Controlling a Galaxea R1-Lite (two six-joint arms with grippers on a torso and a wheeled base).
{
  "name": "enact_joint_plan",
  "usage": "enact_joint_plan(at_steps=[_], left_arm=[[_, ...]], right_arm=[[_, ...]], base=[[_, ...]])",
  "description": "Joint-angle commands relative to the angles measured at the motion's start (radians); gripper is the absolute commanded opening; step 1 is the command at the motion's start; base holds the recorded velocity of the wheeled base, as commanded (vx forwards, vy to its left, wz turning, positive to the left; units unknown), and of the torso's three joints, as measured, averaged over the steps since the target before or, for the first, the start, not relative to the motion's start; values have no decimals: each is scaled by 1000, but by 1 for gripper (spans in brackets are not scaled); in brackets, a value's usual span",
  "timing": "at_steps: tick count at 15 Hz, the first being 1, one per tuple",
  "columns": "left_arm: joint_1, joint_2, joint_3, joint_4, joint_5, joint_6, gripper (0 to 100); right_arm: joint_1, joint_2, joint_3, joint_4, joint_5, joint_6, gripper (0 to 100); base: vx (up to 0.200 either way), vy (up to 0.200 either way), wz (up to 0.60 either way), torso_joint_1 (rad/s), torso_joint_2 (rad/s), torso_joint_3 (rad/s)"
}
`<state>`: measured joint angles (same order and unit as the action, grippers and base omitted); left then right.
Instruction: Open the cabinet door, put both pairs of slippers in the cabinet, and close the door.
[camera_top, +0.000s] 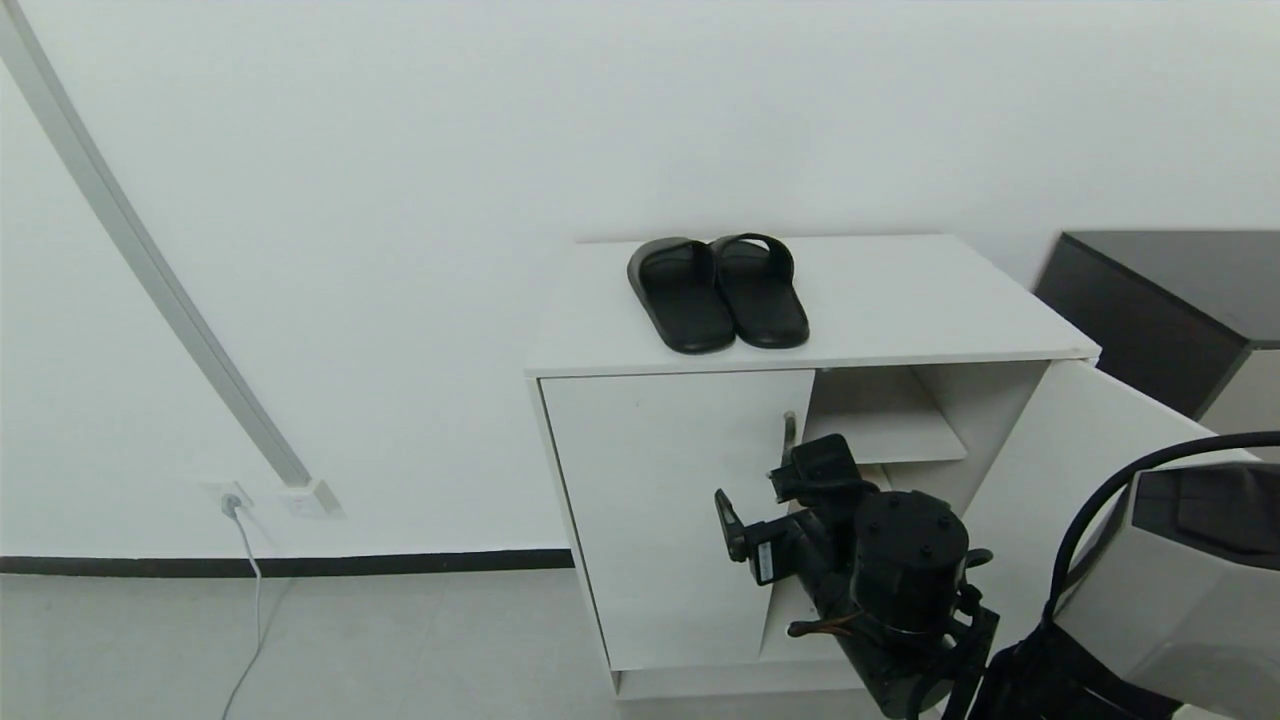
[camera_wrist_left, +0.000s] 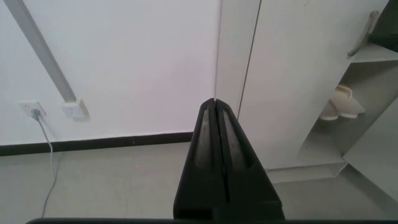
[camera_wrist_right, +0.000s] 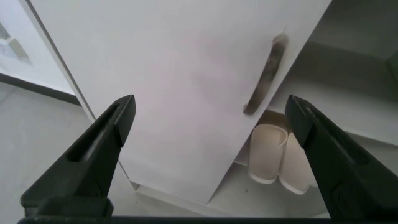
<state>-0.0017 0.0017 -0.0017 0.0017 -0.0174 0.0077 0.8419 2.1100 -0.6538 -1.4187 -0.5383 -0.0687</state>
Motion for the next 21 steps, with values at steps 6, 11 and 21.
enact_joint_plan(at_steps=[6,11,21], left_arm=[[0,0,0,0,-1,0,0],[0,0,0,0,-1,0,0],[0,0,0,0,1,2,0]], right_arm=[[0,4,8,-6,0,-11,100],[-1,22,56,-147,81,-91,100],[-20,-140,-242,343,3,46,100]], base=[[0,0,0,244,-569,-321],[0,0,0,174,-399,-215],[0,0,0,0,0,0]])
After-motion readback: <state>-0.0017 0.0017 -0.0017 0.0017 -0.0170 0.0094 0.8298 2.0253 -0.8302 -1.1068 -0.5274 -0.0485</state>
